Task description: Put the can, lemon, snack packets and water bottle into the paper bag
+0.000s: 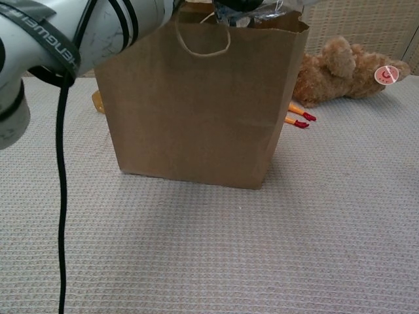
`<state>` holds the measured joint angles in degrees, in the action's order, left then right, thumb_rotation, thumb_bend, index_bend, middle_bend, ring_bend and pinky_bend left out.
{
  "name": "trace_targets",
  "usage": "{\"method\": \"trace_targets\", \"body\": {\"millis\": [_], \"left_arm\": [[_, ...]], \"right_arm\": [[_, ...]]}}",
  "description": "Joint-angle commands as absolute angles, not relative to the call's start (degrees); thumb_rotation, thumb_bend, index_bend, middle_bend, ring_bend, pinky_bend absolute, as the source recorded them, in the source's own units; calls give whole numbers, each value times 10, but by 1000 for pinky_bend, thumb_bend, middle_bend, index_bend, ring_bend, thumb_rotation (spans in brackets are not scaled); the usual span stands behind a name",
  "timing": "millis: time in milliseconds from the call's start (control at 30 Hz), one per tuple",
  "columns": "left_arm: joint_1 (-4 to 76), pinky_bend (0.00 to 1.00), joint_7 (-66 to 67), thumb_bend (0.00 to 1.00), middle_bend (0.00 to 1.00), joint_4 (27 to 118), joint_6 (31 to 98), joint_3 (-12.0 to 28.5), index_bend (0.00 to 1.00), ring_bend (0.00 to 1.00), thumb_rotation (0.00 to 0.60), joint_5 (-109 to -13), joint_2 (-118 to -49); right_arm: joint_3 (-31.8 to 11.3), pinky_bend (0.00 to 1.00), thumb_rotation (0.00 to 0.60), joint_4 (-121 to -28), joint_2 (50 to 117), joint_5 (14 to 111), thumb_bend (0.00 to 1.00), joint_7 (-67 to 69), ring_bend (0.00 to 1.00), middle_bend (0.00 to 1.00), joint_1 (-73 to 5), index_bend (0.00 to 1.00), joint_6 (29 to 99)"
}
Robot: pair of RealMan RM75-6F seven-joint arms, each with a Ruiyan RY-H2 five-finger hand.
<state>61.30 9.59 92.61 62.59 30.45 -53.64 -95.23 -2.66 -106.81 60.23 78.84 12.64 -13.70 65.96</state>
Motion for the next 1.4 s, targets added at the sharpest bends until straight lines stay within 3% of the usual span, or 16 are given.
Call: {"method": "trace_targets", "body": {"millis": [33, 400, 567, 1133, 1233, 1400], "left_arm": [[625, 543, 97, 569, 506, 905, 621, 313, 485, 444, 600, -534, -954], [609, 530, 80, 561, 495, 880, 614, 322, 479, 432, 600, -517, -913], [590, 478, 64, 532, 456, 901, 611, 316, 443, 378, 600, -518, -885], [532, 447, 36, 520, 424, 953, 627, 283, 410, 328, 600, -520, -839], [521, 385, 24, 485, 370, 959, 625, 278, 340, 264, 600, -526, -827], [498, 225, -4, 447, 192, 980, 627, 272, 155, 109, 600, -547, -801]], "right_arm": [[-27, 0, 600, -1068, 602, 789, 147, 127, 0, 0, -137, 79, 659], [-23, 0, 600, -1065, 599, 794, 147, 135, 0, 0, -135, 79, 662], [-23, 0, 600, -1065, 600, 794, 147, 135, 0, 0, -133, 79, 666], [-22, 0, 600, -1067, 601, 797, 147, 136, 0, 0, -134, 79, 666], [-22, 0, 600, -1066, 601, 797, 146, 135, 0, 0, -135, 79, 665], [-22, 0, 600, -1067, 602, 796, 147, 133, 0, 0, -135, 79, 666]]}}
